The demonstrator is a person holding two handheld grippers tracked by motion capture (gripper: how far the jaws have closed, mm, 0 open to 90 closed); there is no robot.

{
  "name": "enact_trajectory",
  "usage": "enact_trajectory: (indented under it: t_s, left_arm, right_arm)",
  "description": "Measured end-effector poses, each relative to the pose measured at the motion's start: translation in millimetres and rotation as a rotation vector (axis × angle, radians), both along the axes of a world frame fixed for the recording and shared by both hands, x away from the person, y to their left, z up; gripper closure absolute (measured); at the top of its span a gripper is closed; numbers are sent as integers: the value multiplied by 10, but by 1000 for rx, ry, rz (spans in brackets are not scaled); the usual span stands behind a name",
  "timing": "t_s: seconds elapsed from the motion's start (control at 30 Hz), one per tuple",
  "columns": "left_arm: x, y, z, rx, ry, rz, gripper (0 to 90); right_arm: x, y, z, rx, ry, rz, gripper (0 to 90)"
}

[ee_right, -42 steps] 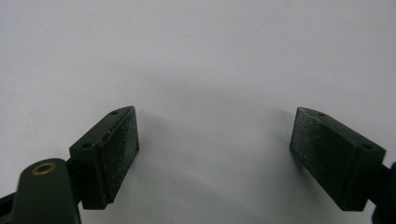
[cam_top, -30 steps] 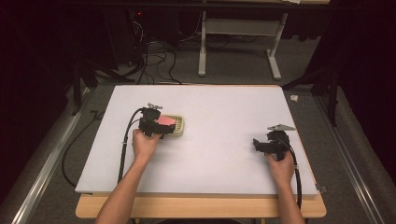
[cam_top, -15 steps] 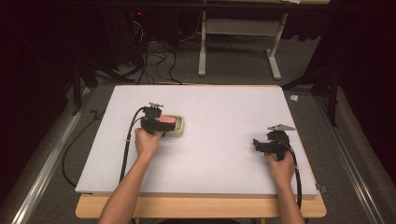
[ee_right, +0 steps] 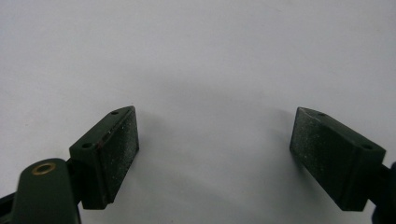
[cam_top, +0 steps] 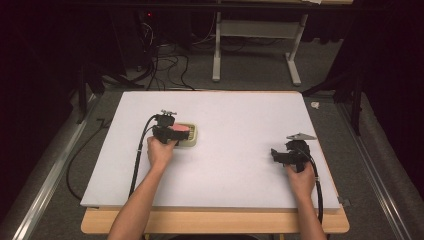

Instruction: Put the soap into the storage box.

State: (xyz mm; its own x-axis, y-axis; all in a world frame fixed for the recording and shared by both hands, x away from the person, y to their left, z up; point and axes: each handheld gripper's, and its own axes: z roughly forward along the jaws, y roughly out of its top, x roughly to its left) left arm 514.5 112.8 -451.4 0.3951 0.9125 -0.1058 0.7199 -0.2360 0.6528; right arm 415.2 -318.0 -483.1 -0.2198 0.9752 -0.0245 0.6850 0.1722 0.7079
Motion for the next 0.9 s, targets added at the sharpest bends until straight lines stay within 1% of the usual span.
enact_trajectory:
  t_s: [0.07, 0.17, 0.23, 0.33, 0.37, 0.47, 0.67, 0.83, 0.9]
  left_arm:
    - [0, -14, -1, 13, -11, 7, 138]
    - [15, -45, 9, 42, -9, 8, 137]
    - [21, -60, 15, 51, -11, 6, 138]
    - [21, -71, 19, 51, -17, 7, 135]
    - [15, -67, 35, 46, -33, 4, 132]
    - [5, -60, 77, 32, -50, 2, 120]
    - [-36, -54, 139, 30, -60, -22, 120]
    - [-82, -50, 184, 13, -77, -49, 127]
    - [-100, -46, 200, 14, -80, -58, 131]
  right_arm:
    - [0, 0, 0, 0, 0, 0, 162]
    - [0, 0, 0, 0, 0, 0, 161]
    - [0, 0, 0, 0, 0, 0, 161]
    - [0, 0, 0, 0, 0, 0, 162]
    - [0, 0, 0, 0, 0, 0, 161]
    - [0, 0, 0, 0, 0, 0, 162]
    - [0, 0, 0, 0, 0, 0, 161]
    - [0, 0, 0, 0, 0, 0, 161]
    - [0, 0, 0, 0, 0, 0, 161]
